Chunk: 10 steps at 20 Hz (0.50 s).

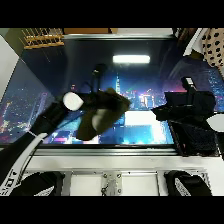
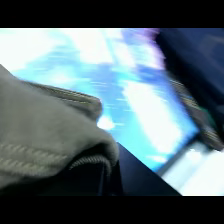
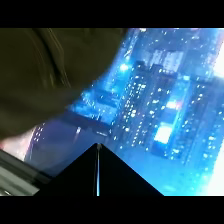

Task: Fold the clothes and pants, and hang the long-sleeved shirts on hangers.

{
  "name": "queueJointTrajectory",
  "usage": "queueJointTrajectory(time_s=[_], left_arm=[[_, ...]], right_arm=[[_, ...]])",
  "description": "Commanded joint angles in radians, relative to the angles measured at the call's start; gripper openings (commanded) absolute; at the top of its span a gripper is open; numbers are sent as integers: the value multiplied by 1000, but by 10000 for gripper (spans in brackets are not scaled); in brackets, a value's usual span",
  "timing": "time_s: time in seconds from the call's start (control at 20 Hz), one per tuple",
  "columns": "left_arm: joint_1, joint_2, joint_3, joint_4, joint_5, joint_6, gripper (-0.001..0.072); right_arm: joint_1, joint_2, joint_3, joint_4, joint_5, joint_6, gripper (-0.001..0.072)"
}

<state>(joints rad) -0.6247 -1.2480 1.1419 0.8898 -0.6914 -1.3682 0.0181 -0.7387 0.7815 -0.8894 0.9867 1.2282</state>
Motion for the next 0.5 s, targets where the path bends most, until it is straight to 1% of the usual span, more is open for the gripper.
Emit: queueJointTrajectory(time_s=[0.0,0.05,0.1,0.15,0.2,0.25,0.3,0.45], left_arm=[[-208,-61,-1,5,194,-36,124],[-208,-79,-1,5,193,-59,478],[-190,-85,-1,6,173,-89,701],[-159,-83,-1,6,131,-98,704],[-121,-73,-2,7,82,-98,704],[-74,-60,-2,7,25,-97,704],[-28,-49,-2,8,-30,-97,704],[123,-45,-3,10,-177,-94,704]], right_arm=[[-97,16,18,7,-18,-28,30],[-141,21,18,8,-18,-28,38],[-181,26,18,8,-18,-27,38],[-220,30,18,10,-17,-27,51],[-249,30,18,11,-13,-27,230],[-273,29,18,11,-4,-28,565],[-287,29,18,11,2,-28,715],[-290,16,16,11,24,-28,715]])
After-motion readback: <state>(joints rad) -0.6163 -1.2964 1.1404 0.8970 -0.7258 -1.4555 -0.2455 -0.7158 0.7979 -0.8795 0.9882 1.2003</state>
